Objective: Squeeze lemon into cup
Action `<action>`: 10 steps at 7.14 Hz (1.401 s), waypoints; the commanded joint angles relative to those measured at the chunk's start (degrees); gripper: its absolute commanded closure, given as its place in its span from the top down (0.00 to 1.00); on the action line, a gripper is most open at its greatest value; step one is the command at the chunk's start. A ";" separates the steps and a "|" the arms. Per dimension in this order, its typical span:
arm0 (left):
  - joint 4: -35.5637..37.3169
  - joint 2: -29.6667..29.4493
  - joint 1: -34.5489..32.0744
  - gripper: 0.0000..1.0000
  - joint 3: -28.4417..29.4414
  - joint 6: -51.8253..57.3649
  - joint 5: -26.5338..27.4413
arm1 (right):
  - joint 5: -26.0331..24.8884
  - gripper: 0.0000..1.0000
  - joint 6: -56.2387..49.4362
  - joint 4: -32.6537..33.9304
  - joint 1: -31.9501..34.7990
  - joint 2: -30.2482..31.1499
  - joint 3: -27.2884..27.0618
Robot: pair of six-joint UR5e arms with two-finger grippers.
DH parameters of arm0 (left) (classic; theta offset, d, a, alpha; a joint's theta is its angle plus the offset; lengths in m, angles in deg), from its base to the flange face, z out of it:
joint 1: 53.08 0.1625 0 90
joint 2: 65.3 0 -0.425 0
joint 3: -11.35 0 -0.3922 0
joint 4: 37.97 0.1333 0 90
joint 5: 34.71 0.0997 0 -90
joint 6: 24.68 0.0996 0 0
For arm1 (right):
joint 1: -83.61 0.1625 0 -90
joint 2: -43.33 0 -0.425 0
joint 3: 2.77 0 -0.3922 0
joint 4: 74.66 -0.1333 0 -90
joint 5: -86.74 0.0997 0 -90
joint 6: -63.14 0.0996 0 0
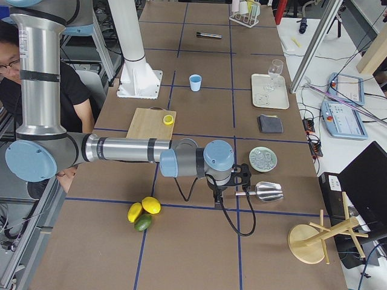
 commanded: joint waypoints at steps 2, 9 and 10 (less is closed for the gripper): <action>0.00 0.00 0.00 1.00 -0.04 -0.01 0.00 | 0.00 1.00 0.09 -0.02 0.00 -0.70 0.00; -0.09 -0.09 0.00 1.00 -2.94 0.26 0.09 | -8.98 1.00 26.72 -0.72 -23.22 -8.09 -15.68; -0.61 -0.09 0.00 1.00 -2.94 0.34 0.09 | -11.14 1.00 38.03 -3.34 -27.99 -8.00 -18.26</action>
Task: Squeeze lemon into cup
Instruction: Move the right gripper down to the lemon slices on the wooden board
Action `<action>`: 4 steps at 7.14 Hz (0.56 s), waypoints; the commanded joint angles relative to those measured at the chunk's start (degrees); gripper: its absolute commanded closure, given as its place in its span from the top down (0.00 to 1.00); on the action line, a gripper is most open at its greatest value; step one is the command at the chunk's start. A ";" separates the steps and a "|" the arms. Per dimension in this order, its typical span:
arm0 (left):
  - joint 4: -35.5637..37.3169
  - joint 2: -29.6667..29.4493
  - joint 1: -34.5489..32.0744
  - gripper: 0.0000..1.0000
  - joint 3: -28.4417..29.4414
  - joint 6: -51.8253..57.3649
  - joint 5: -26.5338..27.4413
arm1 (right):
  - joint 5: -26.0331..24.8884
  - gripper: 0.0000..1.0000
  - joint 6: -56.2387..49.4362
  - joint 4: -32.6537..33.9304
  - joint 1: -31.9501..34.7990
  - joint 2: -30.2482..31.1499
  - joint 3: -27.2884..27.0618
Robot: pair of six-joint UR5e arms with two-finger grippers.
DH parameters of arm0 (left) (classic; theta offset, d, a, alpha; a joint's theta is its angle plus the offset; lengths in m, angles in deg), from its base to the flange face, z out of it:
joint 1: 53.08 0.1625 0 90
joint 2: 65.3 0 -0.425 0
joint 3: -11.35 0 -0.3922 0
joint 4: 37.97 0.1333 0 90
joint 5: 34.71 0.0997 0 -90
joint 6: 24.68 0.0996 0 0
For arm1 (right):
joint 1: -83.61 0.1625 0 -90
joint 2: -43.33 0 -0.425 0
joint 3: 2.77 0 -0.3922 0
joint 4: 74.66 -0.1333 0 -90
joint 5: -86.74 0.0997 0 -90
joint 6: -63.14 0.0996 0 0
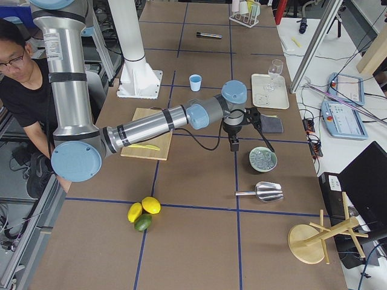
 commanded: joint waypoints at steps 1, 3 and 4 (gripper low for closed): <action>-1.90 0.02 0.00 1.00 -0.22 -0.13 0.00 | -4.37 1.00 22.48 -7.67 -9.73 2.12 -6.06; -1.91 0.02 0.00 1.00 -1.09 -0.22 0.00 | -8.83 1.00 34.12 -12.47 -19.30 8.44 -13.68; -1.91 0.02 0.00 1.00 -1.79 -0.48 0.00 | -14.16 1.00 40.62 -12.47 -26.22 9.85 -17.29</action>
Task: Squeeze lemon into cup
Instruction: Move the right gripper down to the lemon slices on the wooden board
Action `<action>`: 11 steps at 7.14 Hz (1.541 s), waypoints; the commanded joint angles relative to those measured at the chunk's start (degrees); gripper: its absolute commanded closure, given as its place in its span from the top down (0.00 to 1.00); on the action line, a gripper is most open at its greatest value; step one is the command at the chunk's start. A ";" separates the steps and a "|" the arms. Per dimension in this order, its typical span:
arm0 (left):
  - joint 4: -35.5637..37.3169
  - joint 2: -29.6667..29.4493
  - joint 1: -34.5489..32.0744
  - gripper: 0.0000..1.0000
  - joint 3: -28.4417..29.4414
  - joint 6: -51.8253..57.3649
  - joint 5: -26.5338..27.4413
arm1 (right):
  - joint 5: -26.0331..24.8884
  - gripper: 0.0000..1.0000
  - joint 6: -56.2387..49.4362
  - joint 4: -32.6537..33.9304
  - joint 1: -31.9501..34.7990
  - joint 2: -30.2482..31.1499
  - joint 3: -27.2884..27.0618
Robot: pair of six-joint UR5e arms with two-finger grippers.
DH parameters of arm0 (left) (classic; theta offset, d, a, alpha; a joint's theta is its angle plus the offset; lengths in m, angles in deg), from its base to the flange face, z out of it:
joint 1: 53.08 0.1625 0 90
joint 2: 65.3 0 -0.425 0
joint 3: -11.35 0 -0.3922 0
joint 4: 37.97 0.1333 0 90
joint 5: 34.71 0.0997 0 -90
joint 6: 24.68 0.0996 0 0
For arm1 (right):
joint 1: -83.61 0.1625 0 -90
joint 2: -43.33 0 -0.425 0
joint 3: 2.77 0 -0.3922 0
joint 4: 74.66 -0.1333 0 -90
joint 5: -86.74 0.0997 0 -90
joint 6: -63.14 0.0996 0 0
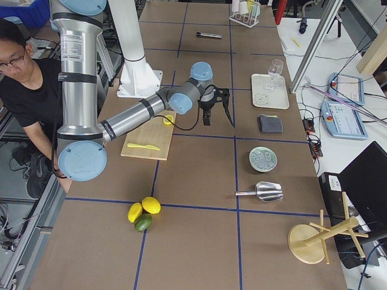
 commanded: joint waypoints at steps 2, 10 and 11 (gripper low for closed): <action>-0.06 -0.08 0.00 1.00 -1.34 -0.32 -0.09 | -19.02 1.00 19.20 -2.07 -22.54 3.27 -6.29; -0.06 -0.35 0.00 1.00 -1.60 -0.32 -0.09 | -38.51 1.00 29.62 -2.78 -44.76 6.35 -3.66; -0.06 -0.35 0.00 1.00 -1.69 -0.32 -0.09 | -38.43 1.00 29.54 -2.78 -44.94 6.27 -2.79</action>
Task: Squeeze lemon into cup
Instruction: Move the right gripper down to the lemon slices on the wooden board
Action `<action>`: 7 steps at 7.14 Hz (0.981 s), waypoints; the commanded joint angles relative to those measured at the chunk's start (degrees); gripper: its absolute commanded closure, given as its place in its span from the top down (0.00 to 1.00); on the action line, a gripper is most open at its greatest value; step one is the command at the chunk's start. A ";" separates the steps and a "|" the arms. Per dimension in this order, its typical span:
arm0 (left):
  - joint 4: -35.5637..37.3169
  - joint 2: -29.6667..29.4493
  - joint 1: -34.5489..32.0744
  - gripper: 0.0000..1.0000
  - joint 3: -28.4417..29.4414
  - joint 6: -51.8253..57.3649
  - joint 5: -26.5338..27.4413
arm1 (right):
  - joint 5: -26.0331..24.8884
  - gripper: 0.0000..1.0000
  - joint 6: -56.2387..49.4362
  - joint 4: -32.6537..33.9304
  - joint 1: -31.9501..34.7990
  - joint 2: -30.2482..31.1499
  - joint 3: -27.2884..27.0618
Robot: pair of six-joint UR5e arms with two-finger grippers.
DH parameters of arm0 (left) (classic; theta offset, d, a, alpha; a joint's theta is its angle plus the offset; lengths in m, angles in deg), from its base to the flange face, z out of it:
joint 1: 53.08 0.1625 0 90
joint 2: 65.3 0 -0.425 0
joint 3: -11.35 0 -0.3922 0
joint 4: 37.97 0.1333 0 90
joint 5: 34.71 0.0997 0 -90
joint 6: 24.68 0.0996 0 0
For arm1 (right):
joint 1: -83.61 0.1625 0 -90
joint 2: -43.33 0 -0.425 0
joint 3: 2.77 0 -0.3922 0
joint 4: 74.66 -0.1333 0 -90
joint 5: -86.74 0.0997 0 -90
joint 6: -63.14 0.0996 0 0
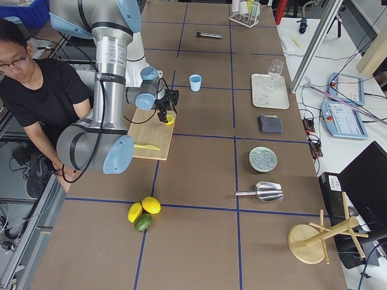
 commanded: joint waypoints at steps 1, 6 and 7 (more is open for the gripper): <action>0.00 -0.09 0.00 1.00 -0.01 0.00 -0.09 | -0.03 1.00 -0.11 0.01 -0.52 -0.25 1.56; 0.00 -0.53 0.00 1.00 0.25 0.00 -0.09 | 0.32 0.96 -0.20 0.01 -1.05 -0.52 2.27; 0.00 -0.53 0.09 1.00 0.43 0.00 -0.09 | 0.32 0.92 -0.20 0.01 -1.05 -0.69 2.27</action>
